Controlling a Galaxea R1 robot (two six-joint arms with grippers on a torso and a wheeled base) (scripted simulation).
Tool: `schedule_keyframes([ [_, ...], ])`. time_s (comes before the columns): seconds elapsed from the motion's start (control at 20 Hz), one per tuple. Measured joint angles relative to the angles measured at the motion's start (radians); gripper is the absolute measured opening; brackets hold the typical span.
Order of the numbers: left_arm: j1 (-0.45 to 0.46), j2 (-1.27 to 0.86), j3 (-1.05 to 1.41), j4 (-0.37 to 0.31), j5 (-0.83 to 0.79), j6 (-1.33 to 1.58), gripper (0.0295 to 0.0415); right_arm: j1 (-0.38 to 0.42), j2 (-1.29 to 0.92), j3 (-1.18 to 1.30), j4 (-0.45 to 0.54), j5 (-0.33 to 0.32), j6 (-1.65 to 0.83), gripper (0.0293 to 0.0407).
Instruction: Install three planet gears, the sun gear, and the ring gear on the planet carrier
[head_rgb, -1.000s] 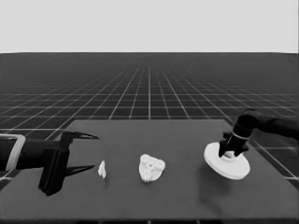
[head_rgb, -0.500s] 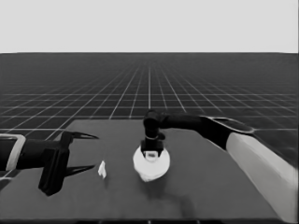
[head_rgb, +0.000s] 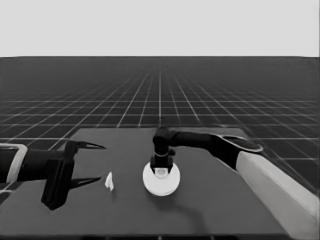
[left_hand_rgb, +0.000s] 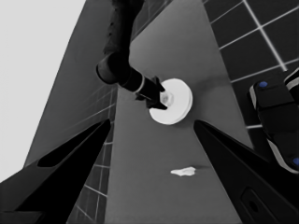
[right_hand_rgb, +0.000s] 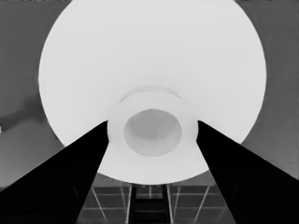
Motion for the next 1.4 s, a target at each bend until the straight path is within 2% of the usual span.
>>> schedule_keyframes([
  [1.4, 0.000, 0.000, 0.000, 0.000, 0.000, 0.000, 0.0385, -0.017, -0.001, -0.002, -0.001, 0.000, 0.214, 0.0348],
])
